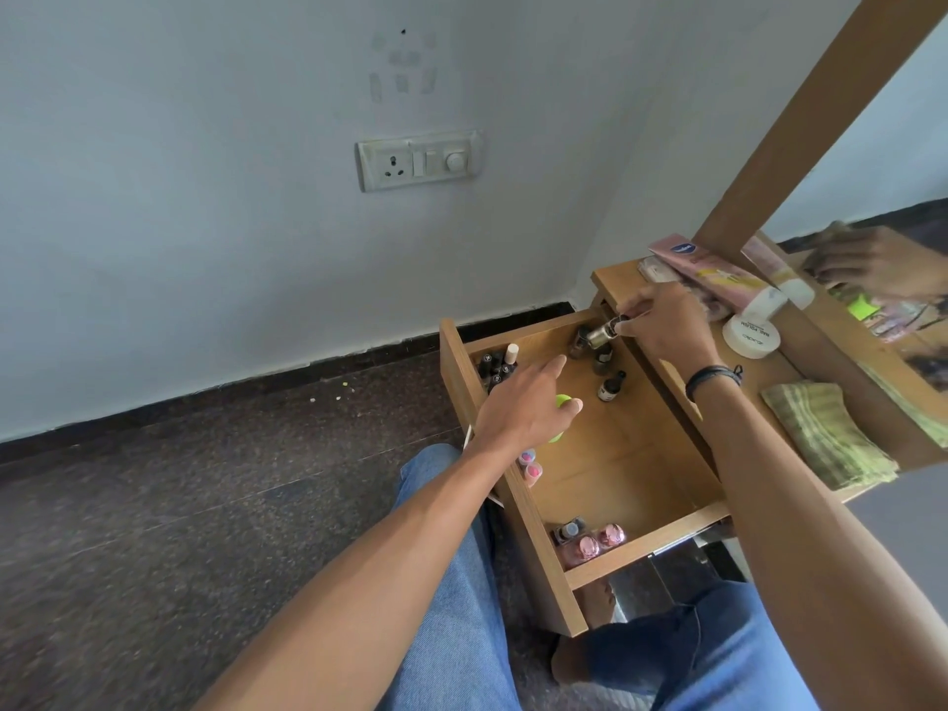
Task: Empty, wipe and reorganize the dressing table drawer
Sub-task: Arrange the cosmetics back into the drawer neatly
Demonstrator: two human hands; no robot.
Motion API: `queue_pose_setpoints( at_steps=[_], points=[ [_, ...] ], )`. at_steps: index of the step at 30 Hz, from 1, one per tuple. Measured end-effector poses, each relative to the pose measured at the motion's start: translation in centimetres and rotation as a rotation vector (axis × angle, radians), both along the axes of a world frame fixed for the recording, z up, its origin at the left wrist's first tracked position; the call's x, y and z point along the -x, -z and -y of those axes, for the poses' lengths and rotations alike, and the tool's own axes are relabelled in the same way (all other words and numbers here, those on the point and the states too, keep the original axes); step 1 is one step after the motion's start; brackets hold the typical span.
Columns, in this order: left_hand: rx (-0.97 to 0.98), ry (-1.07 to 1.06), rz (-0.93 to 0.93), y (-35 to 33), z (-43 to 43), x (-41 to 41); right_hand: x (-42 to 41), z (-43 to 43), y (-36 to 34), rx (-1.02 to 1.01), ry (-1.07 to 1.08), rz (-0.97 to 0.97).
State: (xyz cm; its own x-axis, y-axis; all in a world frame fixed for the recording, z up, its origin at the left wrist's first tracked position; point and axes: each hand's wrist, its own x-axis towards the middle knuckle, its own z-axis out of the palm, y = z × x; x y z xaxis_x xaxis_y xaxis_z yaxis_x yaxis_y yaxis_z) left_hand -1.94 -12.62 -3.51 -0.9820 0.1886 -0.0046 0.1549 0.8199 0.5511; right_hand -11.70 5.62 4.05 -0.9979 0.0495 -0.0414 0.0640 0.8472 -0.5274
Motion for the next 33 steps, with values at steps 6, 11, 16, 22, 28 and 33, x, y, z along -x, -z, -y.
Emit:
queue_pose_setpoints(
  at_steps=[6,11,16,22,28,33],
  points=[
    [0.014,-0.002,-0.007,-0.3,0.0,-0.2,0.4,0.7,-0.2,-0.202,-0.034,-0.136],
    [0.029,0.003,-0.010,-0.4,0.0,-0.2,0.4,2.3,0.6,-0.401,-0.138,-0.151],
    [0.041,0.003,-0.024,-0.4,0.0,-0.2,0.4,3.1,1.0,-0.530,-0.216,-0.154],
    [0.053,0.005,-0.026,-0.4,0.0,-0.2,0.6,3.6,0.3,-0.614,-0.233,-0.129],
    [0.061,0.005,-0.032,-0.4,0.1,-0.2,0.6,3.8,0.2,-0.656,-0.239,-0.143],
    [0.042,0.010,-0.043,-0.5,0.0,-0.3,0.7,3.7,1.1,-0.662,-0.270,-0.101]
  ],
)
